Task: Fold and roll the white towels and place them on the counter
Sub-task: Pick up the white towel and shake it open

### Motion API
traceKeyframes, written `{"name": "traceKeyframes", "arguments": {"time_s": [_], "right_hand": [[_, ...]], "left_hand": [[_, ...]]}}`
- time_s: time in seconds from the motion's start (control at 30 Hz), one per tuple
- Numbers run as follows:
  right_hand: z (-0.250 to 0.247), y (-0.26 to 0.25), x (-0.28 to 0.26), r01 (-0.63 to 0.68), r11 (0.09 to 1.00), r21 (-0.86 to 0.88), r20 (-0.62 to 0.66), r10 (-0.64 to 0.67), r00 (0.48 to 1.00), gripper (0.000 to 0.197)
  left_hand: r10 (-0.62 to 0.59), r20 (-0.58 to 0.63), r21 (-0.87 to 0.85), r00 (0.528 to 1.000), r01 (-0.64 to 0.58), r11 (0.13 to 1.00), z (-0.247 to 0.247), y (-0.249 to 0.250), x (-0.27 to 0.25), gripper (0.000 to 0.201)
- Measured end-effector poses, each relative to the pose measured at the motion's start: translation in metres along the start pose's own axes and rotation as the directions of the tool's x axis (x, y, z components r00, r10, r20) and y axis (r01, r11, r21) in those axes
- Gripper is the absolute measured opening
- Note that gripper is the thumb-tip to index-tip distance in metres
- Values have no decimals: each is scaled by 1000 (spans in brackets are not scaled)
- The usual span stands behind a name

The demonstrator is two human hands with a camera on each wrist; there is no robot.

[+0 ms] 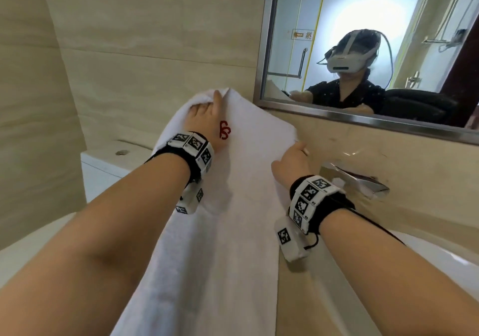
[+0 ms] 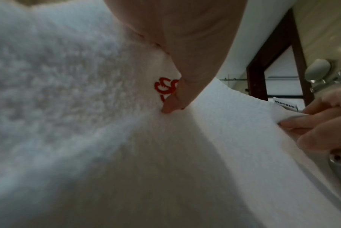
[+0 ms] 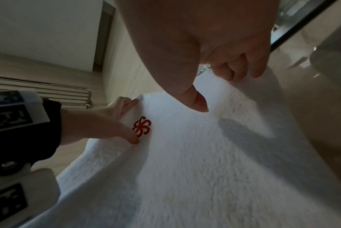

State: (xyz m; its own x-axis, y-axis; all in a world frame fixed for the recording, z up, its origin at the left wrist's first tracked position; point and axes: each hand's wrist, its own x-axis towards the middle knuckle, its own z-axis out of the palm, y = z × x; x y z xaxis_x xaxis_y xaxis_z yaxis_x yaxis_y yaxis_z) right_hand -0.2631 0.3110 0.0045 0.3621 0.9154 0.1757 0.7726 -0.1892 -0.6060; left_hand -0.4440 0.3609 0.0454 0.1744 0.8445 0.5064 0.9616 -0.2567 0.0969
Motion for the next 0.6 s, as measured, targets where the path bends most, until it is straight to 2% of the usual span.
{"name": "traceKeyframes", "arguments": {"time_s": [0.17,0.23,0.33,0.43,0.5,0.6], "right_hand": [[26,14,29,-121,976,-178,19,127,992,78],[30,19,34,-163,956,-243,21,173,985,79],[42,34,48,-188,953,-236,32,201,979,74],[50,51,64,-212,936,-282,34,230,973,71],[54,54,76,-225,925,-307,79,261,962,71],[70,67,109,-247,912,-326,137,304,943,57]], "left_hand": [[54,96,-27,994,-52,998,50,11,22,82],[56,139,-69,989,-46,997,72,14,24,85],[56,221,-96,974,-35,995,103,20,26,91],[62,328,-115,943,-25,993,123,28,32,102],[59,400,-110,915,-16,994,130,33,41,107],[-10,507,-89,862,63,994,140,36,51,109]]}}
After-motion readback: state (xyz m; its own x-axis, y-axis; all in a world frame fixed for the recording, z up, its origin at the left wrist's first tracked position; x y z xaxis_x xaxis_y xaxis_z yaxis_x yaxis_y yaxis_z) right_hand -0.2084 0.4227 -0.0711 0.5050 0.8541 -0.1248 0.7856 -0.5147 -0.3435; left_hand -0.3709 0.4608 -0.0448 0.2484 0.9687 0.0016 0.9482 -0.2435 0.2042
